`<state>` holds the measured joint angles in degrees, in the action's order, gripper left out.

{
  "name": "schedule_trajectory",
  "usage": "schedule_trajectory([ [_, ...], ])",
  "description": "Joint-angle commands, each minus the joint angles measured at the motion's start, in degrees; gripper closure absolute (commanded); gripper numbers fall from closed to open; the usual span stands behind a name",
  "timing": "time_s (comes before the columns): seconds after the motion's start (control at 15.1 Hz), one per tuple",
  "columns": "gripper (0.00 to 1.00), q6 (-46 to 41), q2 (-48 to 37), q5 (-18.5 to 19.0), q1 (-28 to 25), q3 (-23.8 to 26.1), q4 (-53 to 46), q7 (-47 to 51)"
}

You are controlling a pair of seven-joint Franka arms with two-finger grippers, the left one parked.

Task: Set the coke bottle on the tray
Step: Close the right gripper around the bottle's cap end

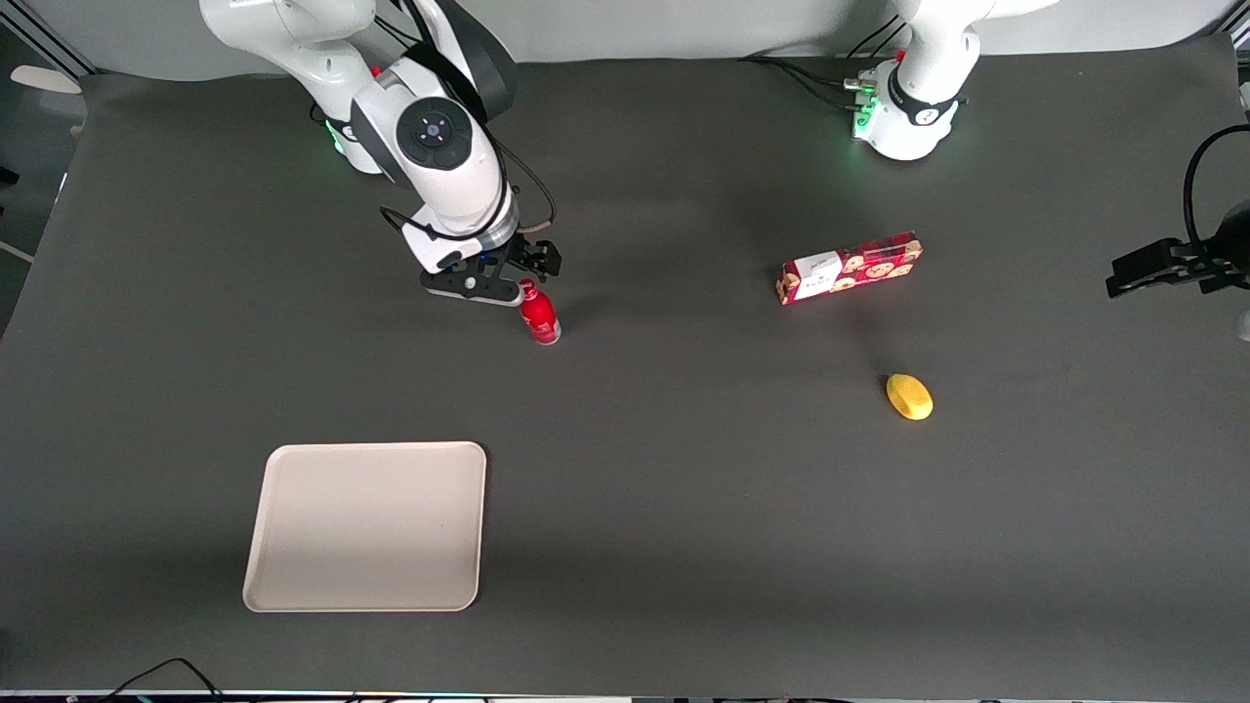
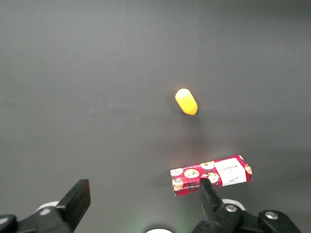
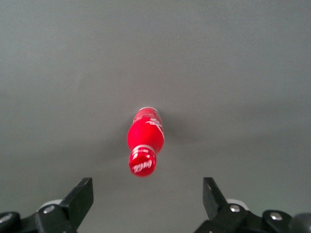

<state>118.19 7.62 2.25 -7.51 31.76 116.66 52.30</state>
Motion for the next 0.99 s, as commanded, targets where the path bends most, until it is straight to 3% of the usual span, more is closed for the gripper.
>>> schedule_trajectory([
  [0.0, 0.00, 7.47, -0.33, 3.80, 0.30, 0.32, 5.14, 3.86],
  [0.26, 0.00, 10.82, 1.08, 3.99, 0.21, 0.32, 6.73, 5.62],
  [0.46, 0.10, 12.85, 1.08, 4.77, 0.21, 0.32, 8.31, 5.62],
  [0.53, 0.21, 12.85, 1.08, 4.78, 0.30, 0.32, 8.32, 5.62],
  [0.59, 0.38, 12.85, 1.17, 4.78, 0.21, 0.32, 8.40, 5.62],
  [0.73, 0.82, 12.85, 1.17, 4.78, 0.21, 0.32, 8.32, 5.62],
  [0.79, 0.98, 12.85, 1.17, 4.78, 0.21, 0.32, 8.32, 5.62],
  [0.92, 1.00, 12.85, 1.17, 4.78, 0.21, 0.32, 8.05, 5.62],
])
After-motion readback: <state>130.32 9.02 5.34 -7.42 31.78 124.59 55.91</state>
